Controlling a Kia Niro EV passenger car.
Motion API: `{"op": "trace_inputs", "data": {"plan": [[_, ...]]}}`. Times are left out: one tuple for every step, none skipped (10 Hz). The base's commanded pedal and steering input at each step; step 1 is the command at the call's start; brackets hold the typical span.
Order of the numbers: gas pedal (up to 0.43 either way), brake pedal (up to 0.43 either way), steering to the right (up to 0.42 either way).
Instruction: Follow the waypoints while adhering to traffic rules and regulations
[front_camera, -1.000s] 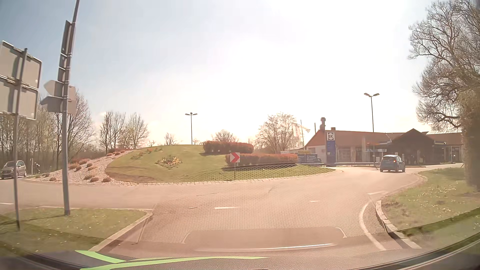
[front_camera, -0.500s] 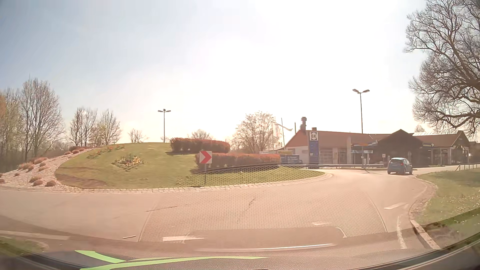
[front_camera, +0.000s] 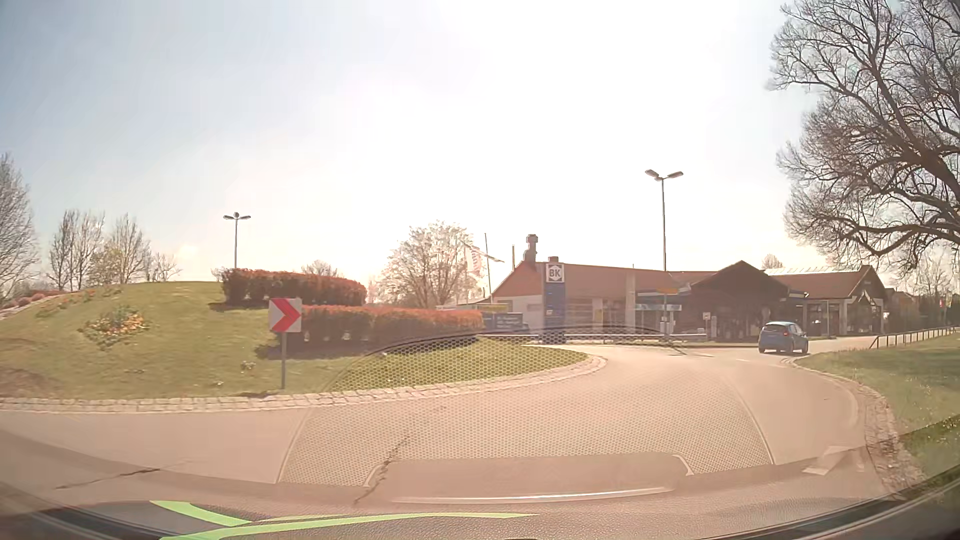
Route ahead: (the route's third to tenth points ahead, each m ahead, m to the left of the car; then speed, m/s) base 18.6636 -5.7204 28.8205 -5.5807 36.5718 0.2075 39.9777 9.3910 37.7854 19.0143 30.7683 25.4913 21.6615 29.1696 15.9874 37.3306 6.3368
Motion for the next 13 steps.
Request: {"op": "trace_inputs", "data": {"plan": [[0.008,0.000,0.231],[0.039,0.000,0.246],[0.047,0.000,0.252],[0.047,0.000,0.252],[0.047,0.000,0.250],[0.059,0.000,0.243],[0.067,0.000,0.234],[0.067,0.000,0.220],[0.067,0.000,0.204],[0.067,0.000,0.182],[0.067,0.000,0.158],[0.067,0.000,0.142],[0.079,0.000,0.116]]}}
